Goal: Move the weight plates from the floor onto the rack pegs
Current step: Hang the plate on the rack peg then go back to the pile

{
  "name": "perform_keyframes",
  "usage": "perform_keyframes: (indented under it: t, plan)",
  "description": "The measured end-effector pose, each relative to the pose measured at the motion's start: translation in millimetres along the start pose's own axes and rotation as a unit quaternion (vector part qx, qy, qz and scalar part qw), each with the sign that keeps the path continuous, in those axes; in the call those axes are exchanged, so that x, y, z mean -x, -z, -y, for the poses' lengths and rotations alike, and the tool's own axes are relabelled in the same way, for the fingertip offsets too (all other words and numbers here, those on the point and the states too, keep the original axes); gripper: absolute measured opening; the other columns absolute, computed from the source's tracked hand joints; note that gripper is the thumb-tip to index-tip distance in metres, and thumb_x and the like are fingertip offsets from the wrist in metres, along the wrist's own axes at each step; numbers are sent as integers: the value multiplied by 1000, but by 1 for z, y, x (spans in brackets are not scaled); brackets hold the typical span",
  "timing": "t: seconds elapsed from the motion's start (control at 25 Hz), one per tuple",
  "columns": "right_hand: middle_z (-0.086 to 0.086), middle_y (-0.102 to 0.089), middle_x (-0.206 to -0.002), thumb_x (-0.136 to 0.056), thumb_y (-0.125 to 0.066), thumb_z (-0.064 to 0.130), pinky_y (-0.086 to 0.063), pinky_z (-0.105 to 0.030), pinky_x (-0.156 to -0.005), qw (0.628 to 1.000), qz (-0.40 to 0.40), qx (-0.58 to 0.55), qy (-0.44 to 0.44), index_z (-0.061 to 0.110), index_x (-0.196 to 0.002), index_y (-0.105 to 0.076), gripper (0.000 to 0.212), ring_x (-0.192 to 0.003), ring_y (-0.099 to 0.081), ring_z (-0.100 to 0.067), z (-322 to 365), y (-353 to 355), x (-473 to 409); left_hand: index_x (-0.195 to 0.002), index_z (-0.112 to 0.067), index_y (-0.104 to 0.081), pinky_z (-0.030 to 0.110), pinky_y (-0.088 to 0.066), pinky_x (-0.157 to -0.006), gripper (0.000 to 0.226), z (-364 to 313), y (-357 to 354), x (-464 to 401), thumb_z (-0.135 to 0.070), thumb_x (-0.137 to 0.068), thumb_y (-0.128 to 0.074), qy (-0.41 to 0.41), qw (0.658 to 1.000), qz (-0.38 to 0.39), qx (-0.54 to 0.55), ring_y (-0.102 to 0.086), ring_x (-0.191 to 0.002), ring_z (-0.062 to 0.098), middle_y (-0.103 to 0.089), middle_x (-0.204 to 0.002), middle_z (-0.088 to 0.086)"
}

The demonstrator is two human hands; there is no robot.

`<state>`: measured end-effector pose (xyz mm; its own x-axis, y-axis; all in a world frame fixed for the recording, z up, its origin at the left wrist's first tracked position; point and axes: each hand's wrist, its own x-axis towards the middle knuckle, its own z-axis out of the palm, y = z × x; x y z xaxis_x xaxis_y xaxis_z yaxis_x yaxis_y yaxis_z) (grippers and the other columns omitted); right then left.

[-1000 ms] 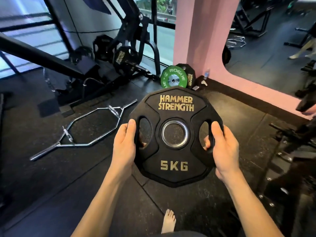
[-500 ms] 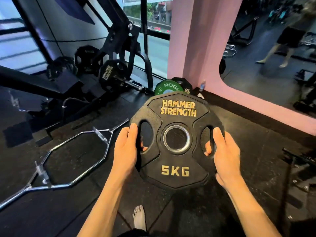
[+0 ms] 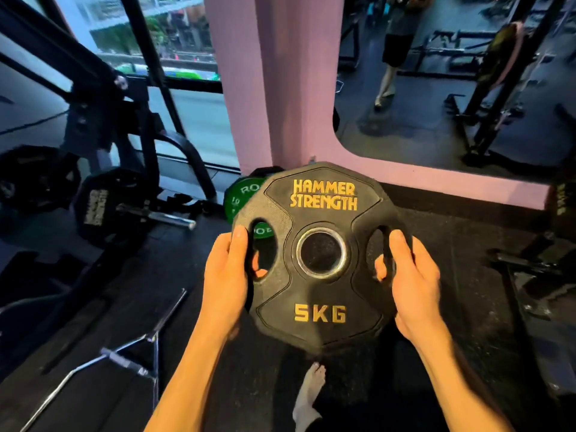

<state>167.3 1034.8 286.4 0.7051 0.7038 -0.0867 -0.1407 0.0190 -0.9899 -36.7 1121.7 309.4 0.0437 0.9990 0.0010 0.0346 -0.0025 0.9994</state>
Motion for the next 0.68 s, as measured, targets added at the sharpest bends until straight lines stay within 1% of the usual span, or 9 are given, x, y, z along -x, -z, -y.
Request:
perform_keyframes:
  t: [0.04,0.16,0.24,0.32,0.44,0.52,0.6,0.64,0.68]
  plan:
    - [-3,-54,-65,-95,-53,46,-43,-42,-68,1000,-11,0,3,24,-77,-62,30,-66,-49,-22,-2,-11,-27,-75,-17,-49,21,-44,-57,34,3,-11,-31,-38,-101,-48,1,1000,10,18,-50,-62,4,-50,-71,1]
    - [-1,-55,-63,-91,-56,50,-44,-41,-66,999,-45,-3,4,26,-76,-63,30,-64,-50,-21,5,-46,-107,-74,-21,-52,36,-43,-67,35,3,-44,-122,-46,-98,-50,16,999,32,26,-50,-72,16,-52,-76,5]
    - [-4,-54,-64,-95,-54,45,-44,-38,-63,998,-56,-15,5,22,-80,-62,28,-62,-49,-20,12,-67,-161,-72,-23,-52,38,-41,-68,36,1,-67,-180,-49,-97,-51,16,998,50,39,-50,-72,17,-53,-76,5]
    - [-7,-48,-63,-98,-52,37,-38,-33,-57,998,-54,-24,17,18,-76,-58,30,-59,-44,-20,18,-85,-204,-71,-24,-52,38,-40,-68,36,-2,-85,-226,-51,-95,-51,10,997,60,38,-50,-71,16,-53,-74,4]
    - [-4,-47,-59,-100,-50,30,-35,-28,-53,996,-71,-31,40,19,-71,-55,31,-55,-43,-17,22,-118,-281,-64,-29,-53,39,-41,-70,38,-3,-115,-313,-55,-93,-52,6,996,77,41,-51,-70,15,-55,-70,1]
    - [1,-51,-56,-100,-49,28,-38,-23,-47,994,-82,-19,70,18,-74,-57,29,-51,-45,-12,20,-143,-331,-61,-30,-56,35,-42,-67,40,-1,-138,-374,-50,-96,-51,5,996,86,36,-52,-67,11,-57,-66,-6]
    - [7,-61,-58,-100,-50,25,-42,-16,-49,989,-115,-18,89,17,-81,-62,24,-52,-53,-3,18,-166,-380,-60,-31,-60,34,-45,-66,40,3,-161,-434,-44,-97,-51,14,992,109,62,-54,-67,11,-60,-64,-12]
    - [10,-64,-62,-100,-50,26,-43,-13,-51,987,-131,-12,94,17,-82,-63,24,-56,-55,1,18,-175,-401,-63,-31,-62,37,-48,-69,37,5,-171,-461,-45,-96,-53,20,989,128,76,-57,-71,14,-64,-68,-8]
    - [10,-65,-64,-100,-50,28,-43,-12,-54,985,-147,3,95,16,-80,-61,26,-58,-56,2,19,-185,-423,-69,-30,-64,43,-51,-74,31,7,-182,-492,-50,-92,-56,28,984,150,87,-61,-78,19,-68,-77,-1]
